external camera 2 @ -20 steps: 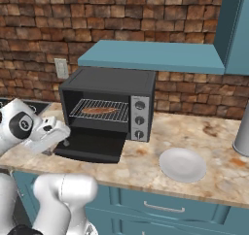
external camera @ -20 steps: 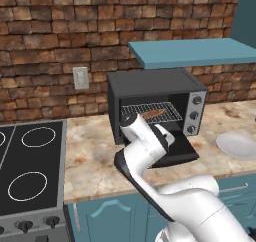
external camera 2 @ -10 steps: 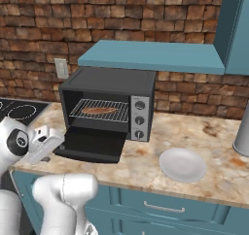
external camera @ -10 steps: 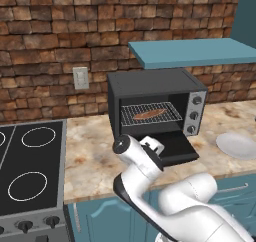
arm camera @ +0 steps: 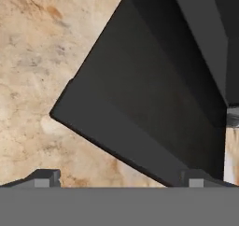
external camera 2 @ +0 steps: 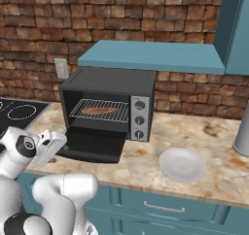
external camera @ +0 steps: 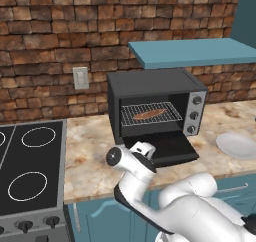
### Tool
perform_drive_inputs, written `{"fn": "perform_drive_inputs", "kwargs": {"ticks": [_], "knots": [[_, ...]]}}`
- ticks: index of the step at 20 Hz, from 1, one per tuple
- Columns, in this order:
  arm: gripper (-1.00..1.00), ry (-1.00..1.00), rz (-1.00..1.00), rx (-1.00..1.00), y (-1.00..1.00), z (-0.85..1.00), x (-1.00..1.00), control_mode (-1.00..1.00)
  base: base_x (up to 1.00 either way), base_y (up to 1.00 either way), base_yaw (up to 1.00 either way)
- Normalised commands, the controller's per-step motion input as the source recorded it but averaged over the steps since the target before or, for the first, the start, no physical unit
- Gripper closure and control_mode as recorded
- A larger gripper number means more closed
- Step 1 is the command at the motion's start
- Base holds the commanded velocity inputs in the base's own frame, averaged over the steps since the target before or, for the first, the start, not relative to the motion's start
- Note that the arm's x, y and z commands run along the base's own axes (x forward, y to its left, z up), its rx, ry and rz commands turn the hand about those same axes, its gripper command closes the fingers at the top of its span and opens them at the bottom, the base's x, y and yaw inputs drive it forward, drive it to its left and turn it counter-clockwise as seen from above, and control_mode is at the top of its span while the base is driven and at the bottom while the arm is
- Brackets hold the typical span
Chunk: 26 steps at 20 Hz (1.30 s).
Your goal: Pull the toaster oven rack outwards. Pick up the baguette from the plate and place it on the toaster oven rack. Close the toaster oven door fully and set the temperature to the lowest setting.
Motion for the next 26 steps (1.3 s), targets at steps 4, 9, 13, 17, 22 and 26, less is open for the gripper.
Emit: {"fn": "perform_drive_inputs", "kwargs": {"ticks": [4, 9, 13, 17, 22, 26], "knots": [[-1.0, 0.0, 0.0, -0.11, 0.05, -0.18, 0.46, -1.0, 0.0, 0.0, 0.0], [-1.0, 0.0, 0.03, -0.06, 0.0, -0.07, 0.61, -1.0, 0.0, 0.0, 0.0], [-1.0, -0.03, 0.06, -0.04, 0.0, 0.06, 0.69, -1.0, 0.0, 0.0, 0.0], [-1.0, -0.25, 0.09, -0.05, 0.0, 0.57, 0.51, -1.0, 0.0, 0.0, 0.0], [-1.0, -0.3, 0.19, -0.01, 0.0, 0.48, 0.62, -1.0, 0.0, 0.0, 0.0], [-1.0, -0.23, 0.3, 0.0, -0.04, 0.13, 0.83, -1.0, 0.0, 0.0, 0.0]]}}
